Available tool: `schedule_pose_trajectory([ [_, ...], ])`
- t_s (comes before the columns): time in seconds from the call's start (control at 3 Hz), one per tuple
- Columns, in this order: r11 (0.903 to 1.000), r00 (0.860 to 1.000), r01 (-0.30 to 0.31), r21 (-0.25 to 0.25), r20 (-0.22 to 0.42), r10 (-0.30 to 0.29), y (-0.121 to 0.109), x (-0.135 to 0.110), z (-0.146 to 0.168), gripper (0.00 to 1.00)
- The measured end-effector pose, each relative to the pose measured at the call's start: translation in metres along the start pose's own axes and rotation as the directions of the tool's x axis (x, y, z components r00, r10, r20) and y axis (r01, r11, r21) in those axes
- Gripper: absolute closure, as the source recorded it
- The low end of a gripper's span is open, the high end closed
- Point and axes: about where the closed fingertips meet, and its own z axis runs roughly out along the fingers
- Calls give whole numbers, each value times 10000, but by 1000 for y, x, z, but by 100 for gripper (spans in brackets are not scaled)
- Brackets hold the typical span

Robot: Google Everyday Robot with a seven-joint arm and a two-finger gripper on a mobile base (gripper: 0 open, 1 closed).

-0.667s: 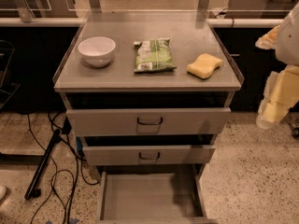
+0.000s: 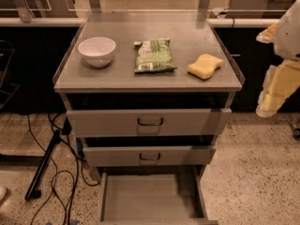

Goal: Place sponge into bottom drawer

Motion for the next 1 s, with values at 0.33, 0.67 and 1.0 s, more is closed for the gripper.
schedule_pose_trajectory([
  [0.33,9993,9993,352,99,-157,-350,-30,10,23,0],
  [0.67,9973,9967,719,135,-394,-713,-57,19,42,0],
  [1.0,9961,9956,877,114,-336,-873,-69,19,46,0],
])
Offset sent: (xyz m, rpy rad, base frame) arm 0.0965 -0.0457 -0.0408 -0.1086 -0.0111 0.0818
